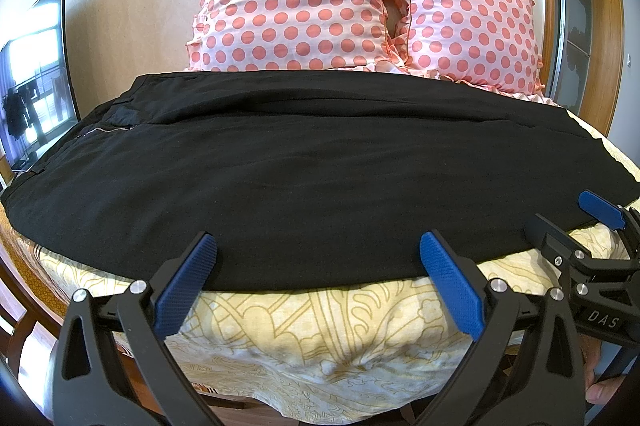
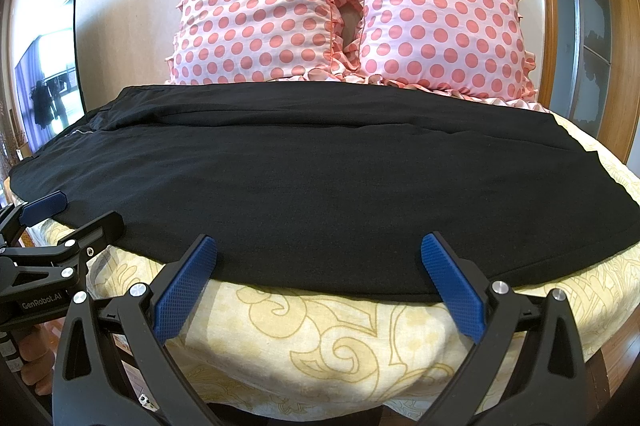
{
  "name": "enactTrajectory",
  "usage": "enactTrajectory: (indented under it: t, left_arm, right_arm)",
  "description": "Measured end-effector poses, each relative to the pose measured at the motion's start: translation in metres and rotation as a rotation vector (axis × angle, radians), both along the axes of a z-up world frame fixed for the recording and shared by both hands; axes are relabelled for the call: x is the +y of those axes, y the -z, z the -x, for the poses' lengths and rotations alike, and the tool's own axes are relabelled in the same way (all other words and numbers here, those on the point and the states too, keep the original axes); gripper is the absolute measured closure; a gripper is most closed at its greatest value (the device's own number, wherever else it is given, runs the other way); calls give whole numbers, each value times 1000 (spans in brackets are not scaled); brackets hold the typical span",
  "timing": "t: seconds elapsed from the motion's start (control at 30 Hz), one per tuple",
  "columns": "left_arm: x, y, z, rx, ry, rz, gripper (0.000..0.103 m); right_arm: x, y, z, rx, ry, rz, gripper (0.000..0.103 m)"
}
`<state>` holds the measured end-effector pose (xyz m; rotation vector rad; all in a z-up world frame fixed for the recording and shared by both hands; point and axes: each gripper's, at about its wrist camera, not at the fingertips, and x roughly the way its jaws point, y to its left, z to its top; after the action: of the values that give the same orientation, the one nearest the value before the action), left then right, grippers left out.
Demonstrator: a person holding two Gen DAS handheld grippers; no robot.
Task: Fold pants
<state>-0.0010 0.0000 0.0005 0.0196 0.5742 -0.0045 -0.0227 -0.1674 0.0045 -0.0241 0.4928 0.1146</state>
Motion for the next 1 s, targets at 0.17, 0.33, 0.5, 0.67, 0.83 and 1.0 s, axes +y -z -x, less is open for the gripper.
enactTrajectory:
  t: [0.17, 0.33, 0.5, 0.67, 0.83, 1.0]
  left_arm:
    - [0, 0, 0, -1, 0, 0, 2]
    - [0, 0, 0, -1, 0, 0, 2]
    - [0, 0, 0, -1, 0, 0, 2]
    - [0, 0, 0, -1, 0, 0, 2]
    - [0, 0, 0, -3, 5, 0, 2]
    - [6, -11, 4, 20, 46, 30, 2]
  right_arm:
    - [0, 0, 0, 0, 0, 0, 1]
    - [0, 0, 0, 0, 0, 0, 1]
    - [0, 0, 0, 0, 0, 0, 1]
    - [0, 0, 1, 0, 0, 0, 1]
    - [1, 2, 4, -2, -6, 1, 1]
    - [-23, -20, -9, 47, -84, -81, 1]
